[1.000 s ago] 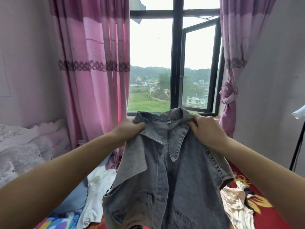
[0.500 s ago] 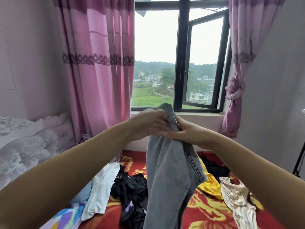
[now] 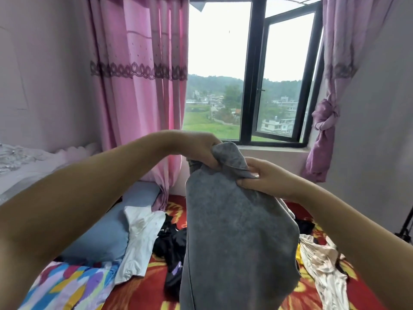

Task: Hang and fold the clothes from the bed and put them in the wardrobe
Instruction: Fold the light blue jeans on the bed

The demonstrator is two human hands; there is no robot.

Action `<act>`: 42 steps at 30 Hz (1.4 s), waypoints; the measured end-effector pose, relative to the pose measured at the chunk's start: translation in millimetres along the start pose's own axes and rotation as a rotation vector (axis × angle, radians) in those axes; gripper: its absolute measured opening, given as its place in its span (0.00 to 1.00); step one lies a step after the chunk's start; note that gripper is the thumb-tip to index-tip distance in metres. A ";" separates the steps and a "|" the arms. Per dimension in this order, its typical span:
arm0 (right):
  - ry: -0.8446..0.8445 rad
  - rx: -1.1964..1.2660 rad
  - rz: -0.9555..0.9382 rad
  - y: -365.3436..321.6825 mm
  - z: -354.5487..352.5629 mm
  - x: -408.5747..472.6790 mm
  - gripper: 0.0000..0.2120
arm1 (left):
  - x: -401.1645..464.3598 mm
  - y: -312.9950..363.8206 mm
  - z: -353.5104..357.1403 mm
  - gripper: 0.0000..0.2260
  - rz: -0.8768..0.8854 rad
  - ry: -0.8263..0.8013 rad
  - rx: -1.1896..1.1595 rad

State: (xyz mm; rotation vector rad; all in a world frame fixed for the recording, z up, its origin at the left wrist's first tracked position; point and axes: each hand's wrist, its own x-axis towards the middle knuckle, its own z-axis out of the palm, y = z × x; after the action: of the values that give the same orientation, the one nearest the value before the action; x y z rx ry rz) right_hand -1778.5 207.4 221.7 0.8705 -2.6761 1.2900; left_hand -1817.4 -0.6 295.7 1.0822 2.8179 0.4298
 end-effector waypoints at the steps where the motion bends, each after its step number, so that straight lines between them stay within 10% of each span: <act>1: -0.047 -0.048 0.044 6.5 0.1 -4.2 0.14 | 1.8 -1.8 1.7 0.06 0.012 0.021 -0.022; 7: -0.372 -0.488 0.463 50.0 -3.8 -34.7 0.09 | 7.9 -11.0 20.4 0.05 -0.020 -0.080 -0.111; 16: -0.515 -0.269 0.600 77.9 -12.9 -20.3 0.05 | 36.0 -20.9 14.6 0.06 -0.140 -0.332 -0.109; 30: 0.250 -0.822 0.369 148.1 -49.9 32.0 0.10 | 101.1 -32.4 35.7 0.09 0.012 0.408 0.552; 36: 0.008 -0.971 0.392 206.2 -13.1 -29.5 0.15 | 81.3 -33.4 134.4 0.07 0.137 0.148 0.407; 42: -0.478 -0.868 0.521 361.8 173.5 -179.6 0.17 | 43.1 -51.9 422.0 0.06 0.259 -0.398 0.336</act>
State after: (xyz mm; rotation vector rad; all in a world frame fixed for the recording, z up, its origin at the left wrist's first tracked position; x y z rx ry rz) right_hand -1776.4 343.1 -196.4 0.3868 -3.4424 -0.2136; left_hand -1804.6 87.3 -122.3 1.4162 2.4534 -0.2354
